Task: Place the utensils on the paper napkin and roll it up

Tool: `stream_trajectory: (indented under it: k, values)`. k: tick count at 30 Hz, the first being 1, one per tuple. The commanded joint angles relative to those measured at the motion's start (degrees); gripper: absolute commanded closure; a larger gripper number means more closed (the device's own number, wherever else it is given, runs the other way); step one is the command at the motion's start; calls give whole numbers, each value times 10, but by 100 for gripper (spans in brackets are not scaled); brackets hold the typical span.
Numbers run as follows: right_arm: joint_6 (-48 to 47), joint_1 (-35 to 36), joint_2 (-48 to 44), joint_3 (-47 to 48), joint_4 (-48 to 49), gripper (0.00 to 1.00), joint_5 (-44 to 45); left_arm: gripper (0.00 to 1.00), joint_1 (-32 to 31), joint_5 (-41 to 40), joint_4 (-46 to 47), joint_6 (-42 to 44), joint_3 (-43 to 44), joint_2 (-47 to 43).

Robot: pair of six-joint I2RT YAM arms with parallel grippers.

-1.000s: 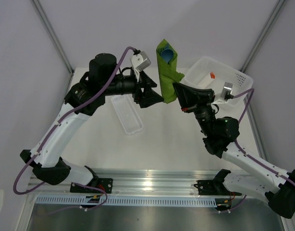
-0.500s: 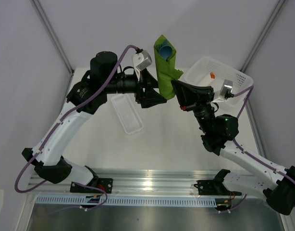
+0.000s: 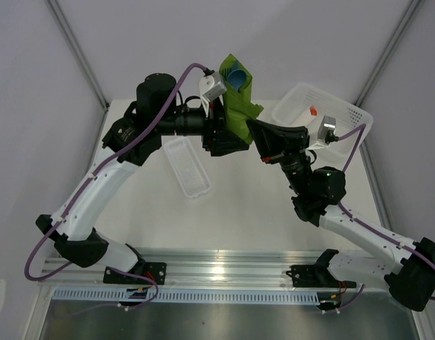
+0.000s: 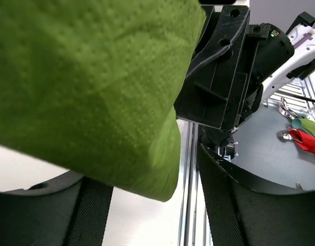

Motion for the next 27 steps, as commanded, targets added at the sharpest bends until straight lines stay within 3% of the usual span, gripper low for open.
stream_trajectory:
  k: [1,6,9,12,16,19,22,23,25,27]
  values:
    - [7,4,-1,25,48,100,-6,35,-4,16,19,-13,25,2]
    - [8,7,2,28,50,100,-9,45,-4,13,15,-9,22,1]
    - [9,7,1,27,49,100,-10,59,-4,12,14,-5,22,0]
    - [21,8,8,26,50,100,-14,86,-4,15,15,-9,23,1]
    - [35,8,15,18,52,100,-26,99,-4,17,9,-10,20,-1]
    - [26,8,1,3,23,100,-21,99,-4,9,7,-2,7,-12]
    - [-1,7,-29,-9,-20,80,-15,99,-3,0,0,8,-6,-23]
    - [-19,6,-47,-15,-46,66,-15,99,-2,0,-4,14,-8,-28]
    - [-40,4,-76,-16,-100,56,-11,99,-3,-5,-8,24,-16,-31]
    - [-60,2,-92,-19,-126,57,1,99,-2,-10,-12,27,-18,-34]
